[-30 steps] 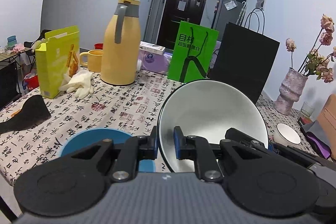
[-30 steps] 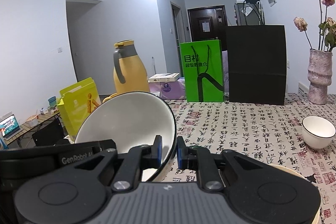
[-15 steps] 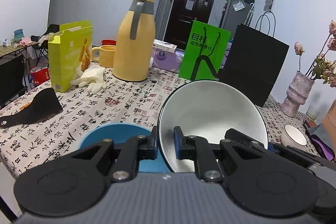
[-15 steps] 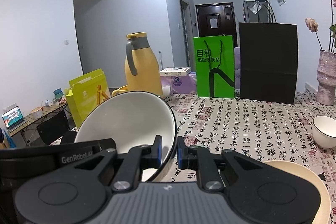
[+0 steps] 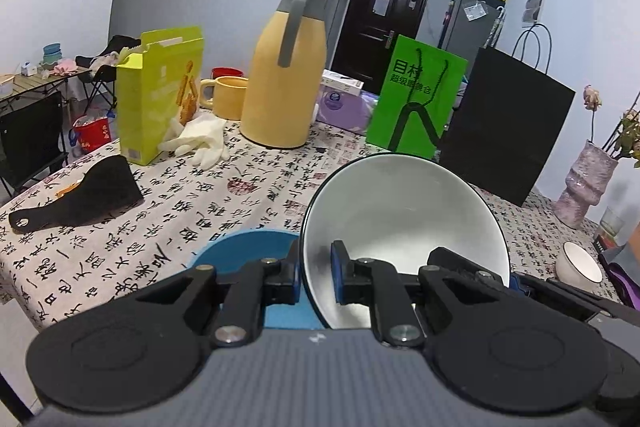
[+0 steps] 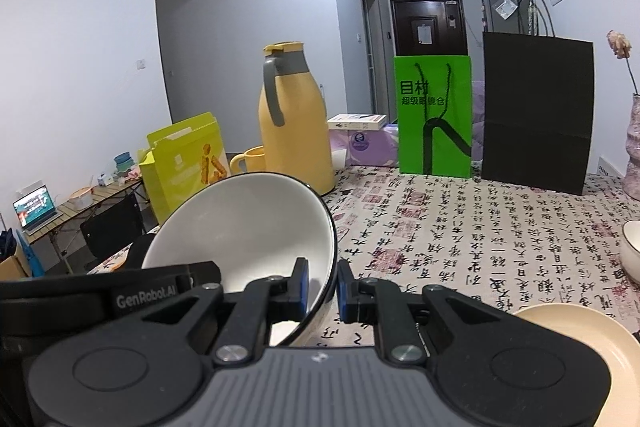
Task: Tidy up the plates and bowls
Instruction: 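Carry the held white bowl toward the blue bowl with both tools, then lower the white bowl into the blue bowl with both tools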
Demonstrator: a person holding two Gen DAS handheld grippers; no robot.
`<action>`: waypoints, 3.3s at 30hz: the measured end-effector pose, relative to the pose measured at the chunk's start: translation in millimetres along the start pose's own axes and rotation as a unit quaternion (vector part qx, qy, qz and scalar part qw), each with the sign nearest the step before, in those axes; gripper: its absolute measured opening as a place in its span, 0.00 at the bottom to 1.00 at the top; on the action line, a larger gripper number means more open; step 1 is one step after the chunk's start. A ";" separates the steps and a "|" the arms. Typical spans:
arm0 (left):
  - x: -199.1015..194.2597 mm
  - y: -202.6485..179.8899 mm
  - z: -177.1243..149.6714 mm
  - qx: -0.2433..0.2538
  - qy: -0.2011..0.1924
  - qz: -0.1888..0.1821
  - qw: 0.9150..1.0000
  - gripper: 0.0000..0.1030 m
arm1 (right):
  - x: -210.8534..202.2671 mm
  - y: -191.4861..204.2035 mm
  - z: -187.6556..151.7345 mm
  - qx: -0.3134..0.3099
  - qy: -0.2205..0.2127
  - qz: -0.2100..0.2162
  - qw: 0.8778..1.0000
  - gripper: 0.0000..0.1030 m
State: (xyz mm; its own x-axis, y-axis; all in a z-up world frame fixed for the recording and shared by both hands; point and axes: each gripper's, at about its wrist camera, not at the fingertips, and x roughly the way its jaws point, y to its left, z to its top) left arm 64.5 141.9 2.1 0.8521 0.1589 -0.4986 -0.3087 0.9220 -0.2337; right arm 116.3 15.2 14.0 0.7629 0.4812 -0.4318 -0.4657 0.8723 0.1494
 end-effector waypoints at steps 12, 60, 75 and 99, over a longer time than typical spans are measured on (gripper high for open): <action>9.1 12.4 -2.6 -0.009 0.010 0.010 1.000 0.14 | 14.6 8.4 -3.9 -0.005 0.015 0.009 1.000 0.14; 52.3 54.8 -11.6 -0.010 0.103 0.044 0.994 0.14 | 78.6 9.6 -16.5 -0.007 0.127 0.081 0.989 0.17; 57.0 62.1 -5.1 -0.056 0.123 0.047 0.990 0.14 | 84.8 -3.8 -12.2 0.042 0.145 0.095 0.984 0.12; 55.0 70.6 -0.1 -0.113 0.137 0.034 0.983 0.19 | 83.6 -12.6 -2.8 0.082 0.152 0.119 0.978 0.20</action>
State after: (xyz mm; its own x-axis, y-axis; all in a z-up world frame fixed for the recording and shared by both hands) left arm 89.5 215.8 -41.9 0.6898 0.0880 -0.7186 -0.4741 0.8051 -0.3565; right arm 184.7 44.1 -26.5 0.4618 0.6459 -0.6079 -0.5161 0.7531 0.4082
